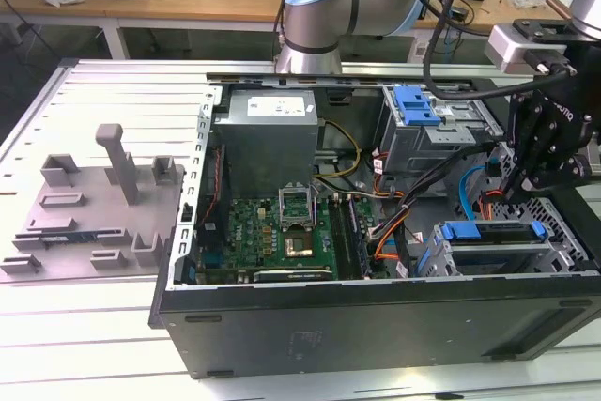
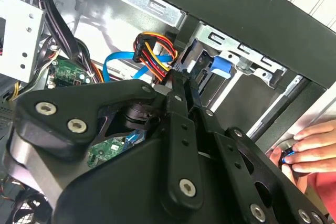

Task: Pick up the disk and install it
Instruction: 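Insert the first disk wire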

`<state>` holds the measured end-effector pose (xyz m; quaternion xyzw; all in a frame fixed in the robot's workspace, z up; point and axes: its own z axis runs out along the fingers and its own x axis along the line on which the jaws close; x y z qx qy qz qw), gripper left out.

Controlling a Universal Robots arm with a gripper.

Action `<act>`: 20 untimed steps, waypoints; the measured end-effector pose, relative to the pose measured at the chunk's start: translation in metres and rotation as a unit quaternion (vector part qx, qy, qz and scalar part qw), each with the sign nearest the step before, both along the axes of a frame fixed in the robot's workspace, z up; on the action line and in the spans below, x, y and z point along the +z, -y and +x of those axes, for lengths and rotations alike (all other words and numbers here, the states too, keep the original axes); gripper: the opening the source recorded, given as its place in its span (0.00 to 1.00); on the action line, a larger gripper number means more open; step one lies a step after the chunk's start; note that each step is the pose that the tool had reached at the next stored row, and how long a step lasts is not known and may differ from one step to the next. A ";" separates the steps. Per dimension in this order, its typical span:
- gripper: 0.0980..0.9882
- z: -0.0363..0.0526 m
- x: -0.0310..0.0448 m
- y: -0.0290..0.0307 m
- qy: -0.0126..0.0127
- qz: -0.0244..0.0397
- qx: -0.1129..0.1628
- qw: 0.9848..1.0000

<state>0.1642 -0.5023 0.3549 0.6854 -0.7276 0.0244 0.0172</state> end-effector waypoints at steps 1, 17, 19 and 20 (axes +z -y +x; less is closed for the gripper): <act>0.08 0.0000 0.0000 0.0000 0.000 0.000 0.000 1.000; 0.08 0.0000 0.0003 0.0137 0.000 0.000 0.000 1.000; 0.08 0.0000 0.0003 0.0155 0.000 0.000 0.000 1.000; 0.08 0.0000 0.0003 0.0163 0.000 0.000 0.000 1.000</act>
